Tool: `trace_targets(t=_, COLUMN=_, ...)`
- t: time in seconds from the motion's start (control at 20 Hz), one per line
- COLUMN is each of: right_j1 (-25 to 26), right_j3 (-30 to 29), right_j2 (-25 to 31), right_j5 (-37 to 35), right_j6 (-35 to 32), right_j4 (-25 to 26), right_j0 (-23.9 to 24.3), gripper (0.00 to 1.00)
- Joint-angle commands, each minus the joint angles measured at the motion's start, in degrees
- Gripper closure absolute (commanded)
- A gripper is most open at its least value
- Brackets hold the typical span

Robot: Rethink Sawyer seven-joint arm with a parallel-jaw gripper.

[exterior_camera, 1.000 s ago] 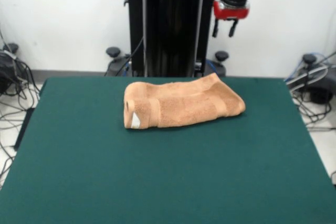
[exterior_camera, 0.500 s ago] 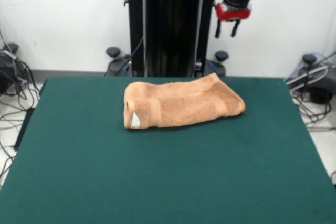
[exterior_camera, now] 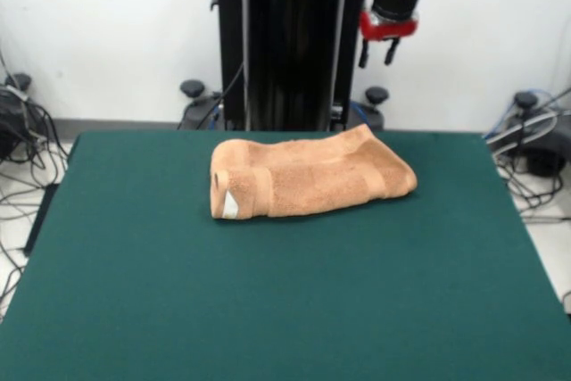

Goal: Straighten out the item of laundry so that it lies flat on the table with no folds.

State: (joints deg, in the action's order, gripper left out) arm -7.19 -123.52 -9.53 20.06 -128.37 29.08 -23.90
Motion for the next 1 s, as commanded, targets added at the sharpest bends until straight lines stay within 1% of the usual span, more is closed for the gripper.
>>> trace_targets(t=0.05, right_j1=6.4, right_j3=11.6, right_j2=-0.3, right_j5=0.2, right_j6=-1.1, right_j4=0.6, right_j0=0.3, gripper=0.0)
trace_targets(t=0.35, right_j1=9.2, right_j3=13.6, right_j2=-1.1, right_j5=3.9, right_j6=-1.5, right_j4=0.4, right_j0=-1.0, gripper=0.0)
trace_targets(t=0.45, right_j1=9.7, right_j3=14.4, right_j2=-1.1, right_j5=3.9, right_j6=-1.5, right_j4=0.4, right_j0=-1.2, gripper=0.0)
trace_targets(t=0.75, right_j1=7.5, right_j3=14.1, right_j2=-0.3, right_j5=1.6, right_j6=-1.1, right_j4=2.0, right_j0=-0.5, gripper=0.0)
trace_targets(t=1.0, right_j1=8.6, right_j3=15.3, right_j2=-0.9, right_j5=2.0, right_j6=-1.1, right_j4=1.8, right_j0=-1.5, gripper=0.0)
